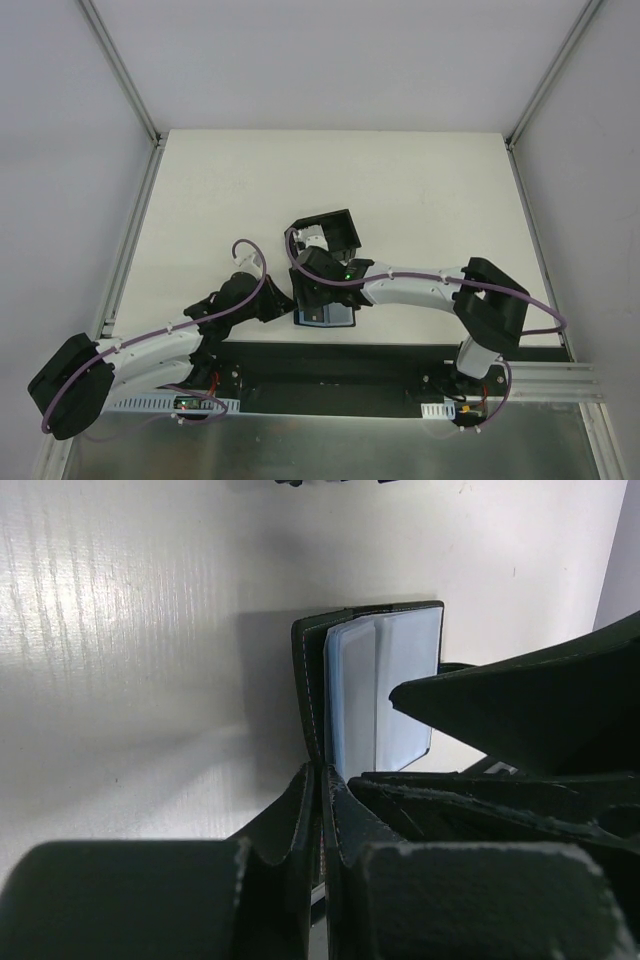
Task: Put the credit cards into the card holder
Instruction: Turn over the card slot in the card holder.
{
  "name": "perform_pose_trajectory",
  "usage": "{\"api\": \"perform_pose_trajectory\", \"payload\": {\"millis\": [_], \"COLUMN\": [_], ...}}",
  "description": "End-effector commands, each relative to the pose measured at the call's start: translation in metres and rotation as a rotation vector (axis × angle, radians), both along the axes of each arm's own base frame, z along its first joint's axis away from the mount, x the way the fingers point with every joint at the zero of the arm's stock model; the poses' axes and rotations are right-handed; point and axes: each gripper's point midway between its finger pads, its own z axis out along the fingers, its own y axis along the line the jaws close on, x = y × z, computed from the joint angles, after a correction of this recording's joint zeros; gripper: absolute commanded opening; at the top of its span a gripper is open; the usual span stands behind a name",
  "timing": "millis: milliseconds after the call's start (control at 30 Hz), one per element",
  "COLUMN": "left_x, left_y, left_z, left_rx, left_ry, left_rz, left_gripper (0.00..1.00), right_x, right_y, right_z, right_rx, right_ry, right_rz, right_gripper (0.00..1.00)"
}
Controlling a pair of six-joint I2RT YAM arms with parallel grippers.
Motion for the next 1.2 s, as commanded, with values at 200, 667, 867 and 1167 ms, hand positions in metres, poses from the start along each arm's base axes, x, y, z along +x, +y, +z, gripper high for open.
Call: {"api": "perform_pose_trajectory", "payload": {"millis": [200, 667, 867, 1167], "left_x": [0.004, 0.004, 0.005, 0.005], "left_y": [-0.006, -0.009, -0.010, -0.012], "left_z": [0.012, 0.017, 0.020, 0.023], "left_rx": [-0.019, -0.025, -0.031, -0.036], "left_ry": [-0.027, -0.035, -0.041, -0.046], "left_rz": [-0.015, -0.032, -0.036, -0.045], "left_gripper": [0.00, 0.00, 0.00, 0.00], "right_x": [0.003, 0.005, 0.002, -0.001], "right_y": [0.001, -0.002, 0.005, 0.000], "right_z": [0.020, 0.005, -0.001, -0.007], "right_rx": [0.067, 0.024, 0.015, -0.069], "right_ry": [-0.036, -0.019, 0.006, -0.011], "right_rz": [-0.013, -0.042, -0.021, -0.008], "right_gripper": [0.54, 0.51, 0.51, 0.55]}}
